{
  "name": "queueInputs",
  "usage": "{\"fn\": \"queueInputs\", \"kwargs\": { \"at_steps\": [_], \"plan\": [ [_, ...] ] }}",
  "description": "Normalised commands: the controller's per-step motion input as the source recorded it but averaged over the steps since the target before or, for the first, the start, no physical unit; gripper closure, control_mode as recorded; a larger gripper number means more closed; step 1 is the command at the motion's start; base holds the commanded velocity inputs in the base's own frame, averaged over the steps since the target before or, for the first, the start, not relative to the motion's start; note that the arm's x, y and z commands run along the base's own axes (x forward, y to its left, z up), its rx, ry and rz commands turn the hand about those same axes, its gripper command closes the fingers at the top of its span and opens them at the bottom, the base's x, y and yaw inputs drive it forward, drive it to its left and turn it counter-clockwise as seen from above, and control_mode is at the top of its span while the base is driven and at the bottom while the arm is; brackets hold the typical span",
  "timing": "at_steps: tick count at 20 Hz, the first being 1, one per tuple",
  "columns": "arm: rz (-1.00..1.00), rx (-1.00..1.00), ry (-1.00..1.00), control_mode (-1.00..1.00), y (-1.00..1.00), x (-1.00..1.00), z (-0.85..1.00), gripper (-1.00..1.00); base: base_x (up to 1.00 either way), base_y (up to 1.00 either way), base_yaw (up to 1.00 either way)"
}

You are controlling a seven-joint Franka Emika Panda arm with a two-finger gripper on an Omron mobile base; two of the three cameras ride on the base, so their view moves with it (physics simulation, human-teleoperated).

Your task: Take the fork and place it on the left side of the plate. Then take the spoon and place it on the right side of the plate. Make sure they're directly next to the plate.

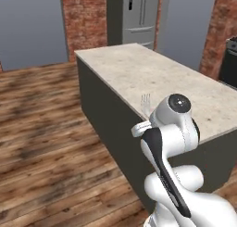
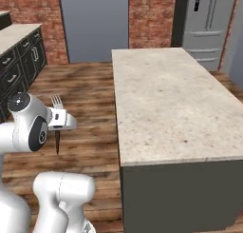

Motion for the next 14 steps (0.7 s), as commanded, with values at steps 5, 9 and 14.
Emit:
{"fn": "queueInputs", "kwargs": {
  "at_steps": [5, 9, 14],
  "plan": [
    [0.00, 0.00, 0.00, 1.00, 0.00, 0.00, 0.00, 1.00, -0.53, 1.00, 0.36],
    [0.00, 0.00, 0.00, 1.00, 0.00, 0.00, 0.00, 1.00, -0.48, 1.00, 0.34],
    [0.00, 0.00, 0.00, 1.00, 0.00, 0.00, 0.00, 1.00, -0.48, 1.00, 0.34]
  ]
}}
